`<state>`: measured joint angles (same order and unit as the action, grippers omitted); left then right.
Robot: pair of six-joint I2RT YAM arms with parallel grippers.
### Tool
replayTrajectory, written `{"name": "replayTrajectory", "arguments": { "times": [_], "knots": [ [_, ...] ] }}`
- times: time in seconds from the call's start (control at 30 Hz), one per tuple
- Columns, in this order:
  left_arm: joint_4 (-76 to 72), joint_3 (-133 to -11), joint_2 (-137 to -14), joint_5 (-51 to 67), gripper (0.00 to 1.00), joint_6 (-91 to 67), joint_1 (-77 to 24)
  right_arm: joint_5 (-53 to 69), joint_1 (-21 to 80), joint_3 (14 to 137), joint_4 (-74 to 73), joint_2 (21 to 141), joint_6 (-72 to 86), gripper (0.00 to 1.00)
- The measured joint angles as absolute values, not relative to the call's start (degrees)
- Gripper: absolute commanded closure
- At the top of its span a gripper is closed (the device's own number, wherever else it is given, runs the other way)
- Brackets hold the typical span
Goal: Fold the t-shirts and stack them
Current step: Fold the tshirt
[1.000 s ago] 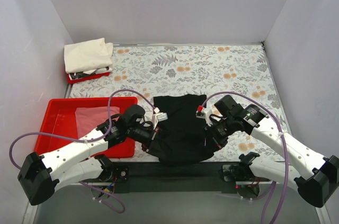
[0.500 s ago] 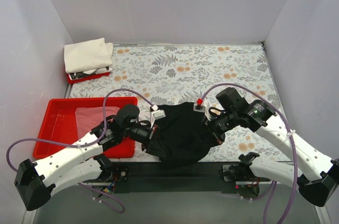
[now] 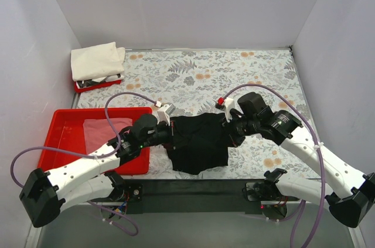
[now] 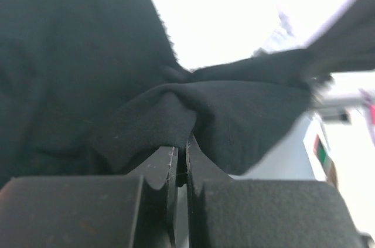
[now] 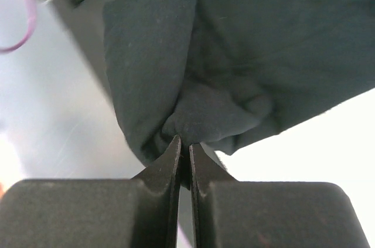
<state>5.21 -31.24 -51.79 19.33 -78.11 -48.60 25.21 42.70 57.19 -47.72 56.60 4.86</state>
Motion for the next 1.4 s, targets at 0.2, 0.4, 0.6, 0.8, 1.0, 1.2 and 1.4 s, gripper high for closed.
{"name": "replayTrajectory", "arguments": {
  "times": [0.2,0.4,0.6,0.8,1.0,1.2,1.4],
  "knots": [
    [3.33,-30.92,-56.21,9.63,1.0,-77.12,-48.6,16.82,40.64,55.4,-41.76,59.02,6.31,0.99],
    [2.66,-31.07,-57.19,2.17,1.0,-75.77,-48.6,11.92,37.87,55.42,-36.51,64.53,6.92,0.99],
    [2.44,-32.03,-59.92,-2.09,1.0,-74.91,-48.29,8.91,35.59,57.04,-33.8,72.86,6.81,0.99],
    [1.52,-33.04,-64.1,-4.71,1.0,-73.87,-46.48,7.64,34.02,59.33,-31.64,79.7,6.2,0.99],
    [1.1,-34.74,-68.79,-5.89,1.0,-73.14,-43.75,6.92,33.04,61.89,-29.82,85.08,5.78,0.99],
    [3.14,-39.18,-74.78,-8.97,0.43,-72.73,-42.26,5.3,32.56,63.57,-29.43,89.49,6.09,0.63],
    [7.99,-45.91,-74.48,-17.41,0.14,-73.3,-41.78,-0.1,32.21,65.1,-29.41,87.05,7.09,0.02]
  ]
}}
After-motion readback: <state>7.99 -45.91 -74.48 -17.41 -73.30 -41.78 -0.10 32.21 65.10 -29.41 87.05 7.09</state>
